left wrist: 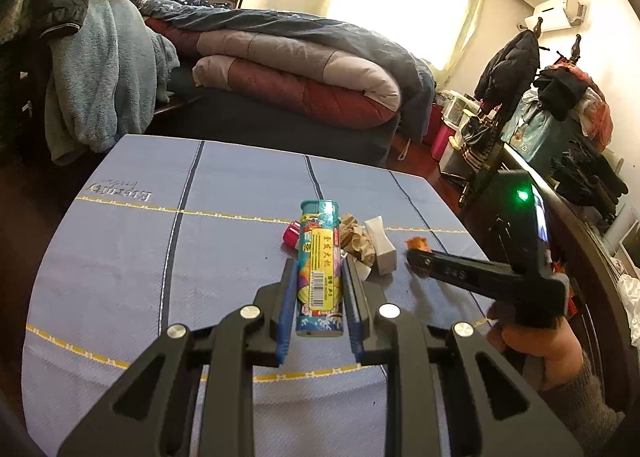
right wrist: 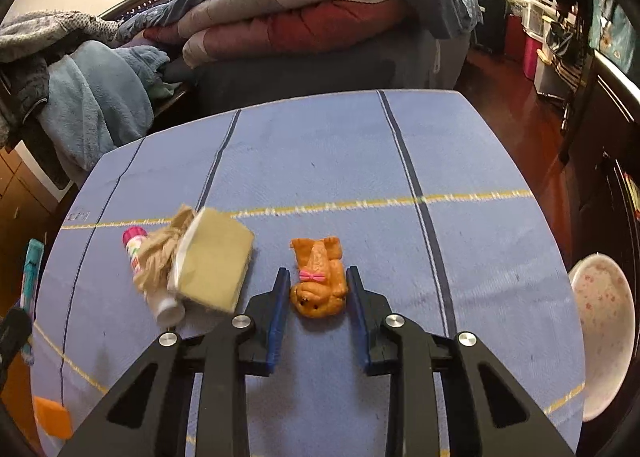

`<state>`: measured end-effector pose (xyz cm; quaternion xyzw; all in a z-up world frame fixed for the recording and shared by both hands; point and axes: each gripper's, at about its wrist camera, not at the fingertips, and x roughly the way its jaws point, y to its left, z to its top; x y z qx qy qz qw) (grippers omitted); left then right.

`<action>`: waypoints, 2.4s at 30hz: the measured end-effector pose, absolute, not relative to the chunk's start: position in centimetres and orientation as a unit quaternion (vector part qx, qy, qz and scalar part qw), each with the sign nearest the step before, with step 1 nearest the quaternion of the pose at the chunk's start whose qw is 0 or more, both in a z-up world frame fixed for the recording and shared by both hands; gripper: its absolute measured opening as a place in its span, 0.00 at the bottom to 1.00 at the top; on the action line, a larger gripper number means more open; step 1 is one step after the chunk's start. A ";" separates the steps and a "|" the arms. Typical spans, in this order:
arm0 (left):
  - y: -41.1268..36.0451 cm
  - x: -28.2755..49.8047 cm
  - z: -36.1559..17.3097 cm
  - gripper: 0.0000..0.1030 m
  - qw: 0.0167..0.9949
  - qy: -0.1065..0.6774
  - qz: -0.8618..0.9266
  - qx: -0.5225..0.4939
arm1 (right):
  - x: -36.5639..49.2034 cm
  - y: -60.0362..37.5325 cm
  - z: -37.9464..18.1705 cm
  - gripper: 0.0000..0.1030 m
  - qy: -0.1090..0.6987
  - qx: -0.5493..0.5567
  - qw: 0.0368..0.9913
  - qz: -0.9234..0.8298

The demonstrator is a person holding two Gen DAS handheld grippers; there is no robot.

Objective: Collect trash
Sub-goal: 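Carry both items over the wastebasket and open both tools to drop them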

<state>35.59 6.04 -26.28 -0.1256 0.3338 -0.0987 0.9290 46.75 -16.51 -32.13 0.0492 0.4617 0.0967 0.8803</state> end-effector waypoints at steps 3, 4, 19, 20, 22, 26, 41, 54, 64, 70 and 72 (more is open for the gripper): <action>5.8 35.3 -26.1 0.23 0.929 0.335 -0.096 -0.127 | 45.8 -17.1 -32.1 0.28 0.466 0.059 0.877 0.100; 5.7 35.3 -26.0 0.23 0.929 0.335 -0.095 -0.126 | 45.4 -17.3 -32.0 0.28 0.467 0.063 0.876 0.102; 2.5 33.2 -22.7 0.23 0.936 0.319 -0.106 -0.103 | 38.3 -20.5 -28.2 0.28 0.436 0.094 0.886 0.125; 2.2 33.0 -22.4 0.23 0.937 0.317 -0.108 -0.101 | 37.7 -20.9 -27.7 0.28 0.430 0.093 0.889 0.125; 1.4 32.4 -21.5 0.23 0.939 0.309 -0.113 -0.095 | 36.7 -21.6 -26.9 0.28 0.420 0.095 0.894 0.124; -0.4 31.4 -19.8 0.23 0.944 0.295 -0.125 -0.083 | 34.5 -23.2 -25.2 0.28 0.399 0.098 0.904 0.121; -7.6 27.4 -14.7 0.23 0.951 0.253 -0.170 -0.048 | 28.7 -28.3 -20.3 0.28 0.332 0.109 0.930 0.118; -16.0 27.0 -13.1 0.23 0.940 0.242 -0.242 -0.013 | 25.8 -34.9 -19.0 0.28 0.294 0.140 0.943 0.072; -24.0 29.0 -14.4 0.23 0.914 0.253 -0.318 0.010 | 25.3 -41.4 -20.5 0.28 0.293 0.172 0.940 -0.005; -28.7 30.9 -16.2 0.23 0.896 0.265 -0.355 0.026 | 26.0 -45.4 -22.2 0.28 0.300 0.193 0.933 -0.052; -29.7 31.5 -16.9 0.23 0.891 0.272 -0.362 0.028 | 26.4 -46.3 -22.8 0.28 0.302 0.199 0.930 -0.063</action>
